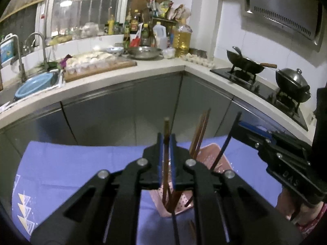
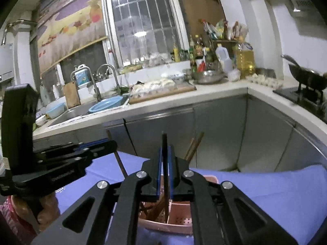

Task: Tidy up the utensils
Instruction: 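Lower the chopsticks into the caddy and open the left tool while the right tool opens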

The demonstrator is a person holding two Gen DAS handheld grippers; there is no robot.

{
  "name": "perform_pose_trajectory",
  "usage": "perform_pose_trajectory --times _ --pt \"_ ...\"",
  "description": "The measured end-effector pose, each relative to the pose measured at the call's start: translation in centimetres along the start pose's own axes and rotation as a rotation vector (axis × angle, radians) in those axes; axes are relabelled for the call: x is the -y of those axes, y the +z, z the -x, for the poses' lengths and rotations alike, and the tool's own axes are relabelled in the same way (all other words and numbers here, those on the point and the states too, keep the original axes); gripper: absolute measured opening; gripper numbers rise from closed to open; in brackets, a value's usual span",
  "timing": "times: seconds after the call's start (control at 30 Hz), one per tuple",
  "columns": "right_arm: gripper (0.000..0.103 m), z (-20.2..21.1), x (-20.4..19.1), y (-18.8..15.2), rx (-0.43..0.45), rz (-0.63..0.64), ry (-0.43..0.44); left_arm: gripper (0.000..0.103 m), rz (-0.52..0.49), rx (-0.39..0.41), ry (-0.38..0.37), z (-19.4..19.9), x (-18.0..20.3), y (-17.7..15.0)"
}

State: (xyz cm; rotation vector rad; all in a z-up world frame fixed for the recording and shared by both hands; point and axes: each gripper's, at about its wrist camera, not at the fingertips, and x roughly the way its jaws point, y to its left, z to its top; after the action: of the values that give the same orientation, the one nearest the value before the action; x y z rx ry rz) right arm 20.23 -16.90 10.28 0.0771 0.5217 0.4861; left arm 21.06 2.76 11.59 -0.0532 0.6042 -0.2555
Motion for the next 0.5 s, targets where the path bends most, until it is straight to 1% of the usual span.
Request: perform_pose_trajectory --times 0.03,0.07,0.1,0.13,0.27,0.33,0.37,0.43,0.5 --pt "0.022 0.2 0.1 -0.1 0.002 -0.009 0.005 0.02 0.013 0.012 -0.001 0.5 -0.3 0.0" --pt "0.032 0.5 0.1 -0.1 0.013 -0.017 0.007 0.024 0.023 0.025 -0.003 0.9 -0.5 0.1" --pt "0.037 1.0 0.1 -0.1 0.029 -0.024 0.002 0.031 0.036 0.044 -0.004 1.7 -0.8 0.2" --pt "0.041 1.3 0.1 0.0 0.043 -0.027 -0.001 0.035 0.049 0.064 -0.001 2.6 -1.2 0.3" --pt "0.041 3.7 0.1 0.2 0.102 -0.042 -0.002 0.035 0.087 0.127 -0.003 6.1 -2.4 0.0" --pt "0.041 5.1 0.4 -0.3 0.123 -0.069 0.007 0.035 0.11 0.156 -0.001 8.2 -3.4 -1.0" --pt "0.041 5.5 0.5 -0.5 0.122 -0.079 0.016 0.035 0.124 0.165 -0.001 9.0 -3.8 -1.6" --pt "0.041 6.2 0.5 -1.5 0.088 -0.087 0.057 0.035 0.158 0.176 0.004 10.8 -5.0 -3.7" --pt "0.041 6.3 -0.5 -3.1 0.028 -0.039 0.103 0.035 0.163 0.167 0.017 11.8 -5.8 -6.0"
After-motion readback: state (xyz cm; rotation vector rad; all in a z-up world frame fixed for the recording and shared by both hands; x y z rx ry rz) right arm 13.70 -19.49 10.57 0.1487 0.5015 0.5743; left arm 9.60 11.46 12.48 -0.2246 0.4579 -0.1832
